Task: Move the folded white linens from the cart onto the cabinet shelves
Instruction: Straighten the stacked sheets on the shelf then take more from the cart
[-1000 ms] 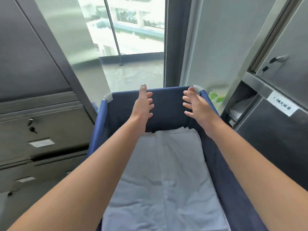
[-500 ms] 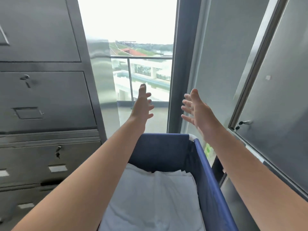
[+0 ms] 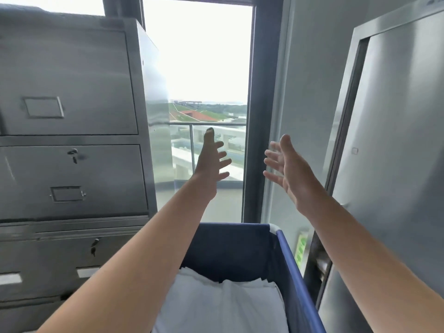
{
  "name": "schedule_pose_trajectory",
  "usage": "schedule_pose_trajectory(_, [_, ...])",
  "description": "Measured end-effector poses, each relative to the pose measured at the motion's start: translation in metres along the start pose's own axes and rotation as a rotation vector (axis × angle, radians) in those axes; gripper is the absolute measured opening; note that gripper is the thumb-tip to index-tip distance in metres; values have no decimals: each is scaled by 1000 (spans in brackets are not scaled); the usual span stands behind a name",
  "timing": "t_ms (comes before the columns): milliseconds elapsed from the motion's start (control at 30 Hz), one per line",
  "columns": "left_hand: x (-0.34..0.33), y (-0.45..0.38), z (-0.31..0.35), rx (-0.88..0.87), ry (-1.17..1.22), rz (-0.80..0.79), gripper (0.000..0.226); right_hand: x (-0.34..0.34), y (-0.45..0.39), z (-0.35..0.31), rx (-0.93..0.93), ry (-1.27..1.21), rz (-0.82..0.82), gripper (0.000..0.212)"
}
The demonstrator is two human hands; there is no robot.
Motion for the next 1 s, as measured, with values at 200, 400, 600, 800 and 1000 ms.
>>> schedule_pose_trajectory(200, [-1, -1, 27, -52, -6, -71, 63, 3, 6, -28, 76, 30, 64, 74])
schedule_pose_trajectory(400, [1, -8, 42, -90, -27, -173, 66, -6, 8, -37, 121, 28, 150, 69])
schedule_pose_trajectory(600, [-37, -10, 36, -89, -37, -303, 64, 17, 34, -43, 191, 85, 351, 63])
schedule_pose_trajectory(800, [-139, 42, 29, -85, -23, -574, 62, 85, 110, -65, 217, 118, 596, 49])
schedule_pose_trajectory(1000, [-226, 132, 35, -69, 6, -828, 63, 156, 218, -111, 244, 145, 861, 60])
Point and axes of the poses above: each hand's wrist, its own y-axis away from the middle knuckle, its own x-axis out of the back of the hand, z = x × y, the point moved 8 cm from there along -y, towards the middle knuckle, and after that the axes turned 13 degrees about -y, right-handed, at the moved point
